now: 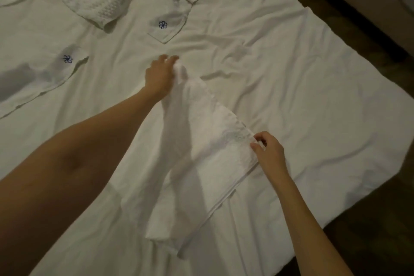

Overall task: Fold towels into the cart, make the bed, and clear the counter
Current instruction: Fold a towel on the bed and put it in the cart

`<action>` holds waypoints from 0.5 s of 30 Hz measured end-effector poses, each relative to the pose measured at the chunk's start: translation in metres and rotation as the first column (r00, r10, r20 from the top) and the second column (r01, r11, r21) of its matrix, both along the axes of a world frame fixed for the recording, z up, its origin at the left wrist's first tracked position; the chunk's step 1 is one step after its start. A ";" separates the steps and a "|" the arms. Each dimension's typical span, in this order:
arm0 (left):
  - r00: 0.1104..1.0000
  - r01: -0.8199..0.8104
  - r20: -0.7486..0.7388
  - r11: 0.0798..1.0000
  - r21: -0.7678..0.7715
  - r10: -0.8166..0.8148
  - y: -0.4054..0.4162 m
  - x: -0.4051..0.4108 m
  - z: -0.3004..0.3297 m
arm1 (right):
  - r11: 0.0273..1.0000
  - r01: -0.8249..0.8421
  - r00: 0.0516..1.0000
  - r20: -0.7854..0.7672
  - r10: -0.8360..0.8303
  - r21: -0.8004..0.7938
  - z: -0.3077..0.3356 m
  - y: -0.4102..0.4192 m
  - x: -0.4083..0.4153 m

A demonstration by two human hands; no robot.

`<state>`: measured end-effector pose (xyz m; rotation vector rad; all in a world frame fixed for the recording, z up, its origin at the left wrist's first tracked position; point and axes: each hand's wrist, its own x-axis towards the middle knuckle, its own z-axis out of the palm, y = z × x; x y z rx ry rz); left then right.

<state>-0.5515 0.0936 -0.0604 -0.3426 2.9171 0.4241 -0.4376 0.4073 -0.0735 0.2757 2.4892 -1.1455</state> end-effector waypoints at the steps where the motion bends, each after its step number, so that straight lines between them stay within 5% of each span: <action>1: 0.993 -0.111 0.043 0.994 0.020 0.110 -0.004 0.005 -0.005 | 1.000 0.009 1.000 0.000 -0.009 -0.014 0.000 0.000 0.001; 10: 0.907 -0.371 0.190 0.927 -0.063 0.376 -0.009 0.015 -0.020 | 0.985 0.151 0.988 -0.014 -0.153 -0.087 0.012 0.017 0.014; 15: 0.941 -0.289 0.184 0.957 0.012 0.282 -0.017 0.023 -0.022 | 0.985 0.151 0.987 -0.036 -0.154 -0.086 0.018 0.045 -0.009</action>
